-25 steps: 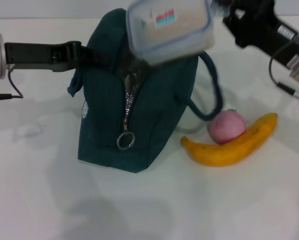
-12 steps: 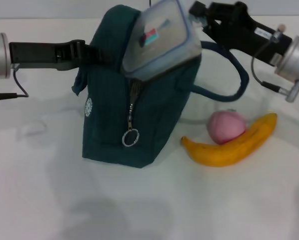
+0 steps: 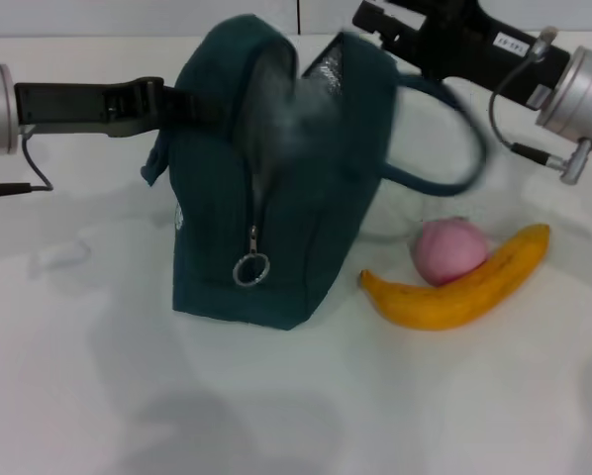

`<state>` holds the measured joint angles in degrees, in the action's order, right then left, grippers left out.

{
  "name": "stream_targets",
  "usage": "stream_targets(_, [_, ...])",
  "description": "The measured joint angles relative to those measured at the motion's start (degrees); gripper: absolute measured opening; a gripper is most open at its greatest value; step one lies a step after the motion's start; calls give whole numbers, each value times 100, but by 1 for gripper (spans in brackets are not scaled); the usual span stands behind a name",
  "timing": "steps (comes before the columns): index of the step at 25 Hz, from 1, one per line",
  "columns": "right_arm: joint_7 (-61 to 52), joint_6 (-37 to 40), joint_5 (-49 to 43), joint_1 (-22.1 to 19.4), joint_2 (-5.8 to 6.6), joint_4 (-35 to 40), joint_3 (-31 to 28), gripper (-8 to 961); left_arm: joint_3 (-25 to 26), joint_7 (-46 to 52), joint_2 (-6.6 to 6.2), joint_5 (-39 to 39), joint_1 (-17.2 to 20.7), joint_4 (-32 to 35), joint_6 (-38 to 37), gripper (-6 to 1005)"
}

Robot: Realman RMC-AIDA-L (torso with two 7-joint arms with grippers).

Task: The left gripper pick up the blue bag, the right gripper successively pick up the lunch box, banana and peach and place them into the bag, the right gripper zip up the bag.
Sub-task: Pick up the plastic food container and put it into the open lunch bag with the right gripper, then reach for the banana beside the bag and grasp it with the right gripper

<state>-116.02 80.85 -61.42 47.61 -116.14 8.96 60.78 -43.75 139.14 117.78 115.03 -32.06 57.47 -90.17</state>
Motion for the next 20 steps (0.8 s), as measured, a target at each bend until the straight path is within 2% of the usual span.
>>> stream_targets(6, [95,140,-91,-648,103,931,10,549,34,-64,-7,0,83,0,87,39])
stream_targets(9, [379,343,-609,-856,329,1550,11,644,164,-128,-9,2,151,0,124,39])
stream_targets(13, [612,599,-2051,-826,785,2299,18,754,298,-201,-22,2,222,-17,131,39])
stream_targets(15, [648,664,-2846,-732,935,2604,27,810,298,-214,-27,2,227,-49,132,39])
stream_targets(17, [652,722,-3661,-588,1010,2878,48,840,297,-218,-30,2,236,-64,131,39])
stream_targets(20, [614,906,-4744,-347,1003,3340,79,886,297,-220,-33,2,264,-67,131,39])
